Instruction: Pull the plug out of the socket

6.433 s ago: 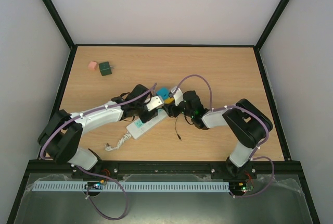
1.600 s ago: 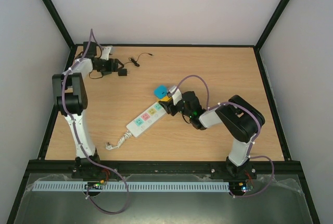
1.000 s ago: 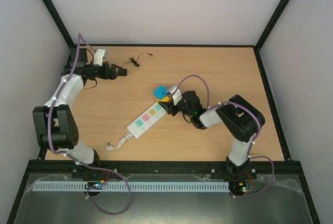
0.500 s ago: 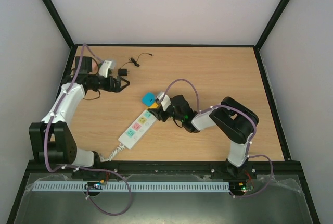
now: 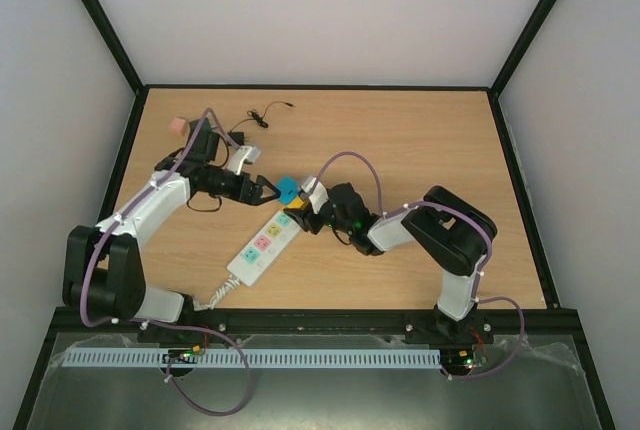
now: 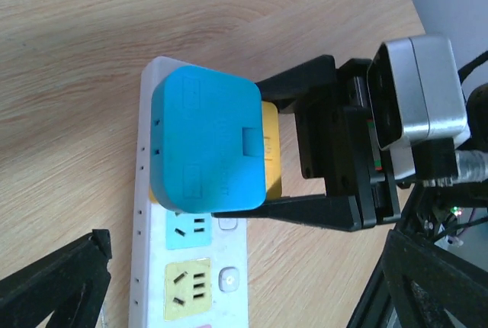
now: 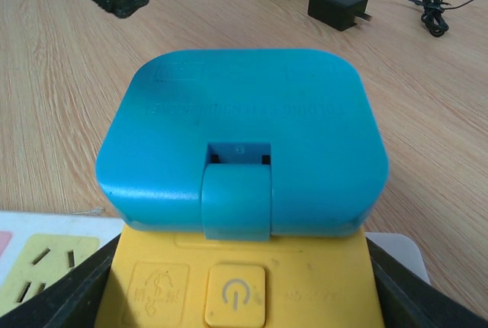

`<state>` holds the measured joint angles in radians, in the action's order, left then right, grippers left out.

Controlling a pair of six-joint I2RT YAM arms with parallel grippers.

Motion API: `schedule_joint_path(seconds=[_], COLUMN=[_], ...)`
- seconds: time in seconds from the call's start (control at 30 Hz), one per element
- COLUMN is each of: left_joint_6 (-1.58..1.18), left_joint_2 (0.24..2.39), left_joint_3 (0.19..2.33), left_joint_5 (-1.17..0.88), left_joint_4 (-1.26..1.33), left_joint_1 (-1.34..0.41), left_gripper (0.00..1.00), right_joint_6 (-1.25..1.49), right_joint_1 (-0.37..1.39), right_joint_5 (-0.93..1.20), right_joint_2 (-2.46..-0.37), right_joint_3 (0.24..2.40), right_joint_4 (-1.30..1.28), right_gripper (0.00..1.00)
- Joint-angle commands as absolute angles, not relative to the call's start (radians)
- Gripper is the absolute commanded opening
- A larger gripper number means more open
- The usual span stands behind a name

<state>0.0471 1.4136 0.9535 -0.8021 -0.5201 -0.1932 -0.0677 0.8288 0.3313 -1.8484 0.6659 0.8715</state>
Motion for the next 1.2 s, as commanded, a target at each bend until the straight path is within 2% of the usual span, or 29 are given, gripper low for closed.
schedule_joint_path(seconds=[0.0, 0.43, 0.8, 1.17], left_joint_6=[-0.022, -0.014, -0.002, 0.037], left_joint_2=[1.43, 1.573, 1.522, 1.463], left_joint_3=[0.941, 0.985, 0.992, 1.009], left_joint_5=[-0.804, -0.837, -0.834, -0.595], left_joint_4=[-0.448, -0.447, -0.412, -0.415], left_joint_1=[-0.195, -0.265, -0.321, -0.42], left_gripper=[0.98, 0.82, 0.46, 0.41], right_joint_6=[-0.11, -0.113, -0.106, -0.101], right_joint_1=[0.842, 0.842, 0.844, 0.844], right_joint_5=[0.299, 0.29, 0.281, 0.281], right_joint_2=[-1.883, -1.882, -1.889, -1.89], right_joint_3=[0.631, 0.628, 0.629, 0.63], right_joint_4=[0.788, 0.801, 0.803, 0.802], right_gripper=[0.28, 0.28, 0.28, 0.28])
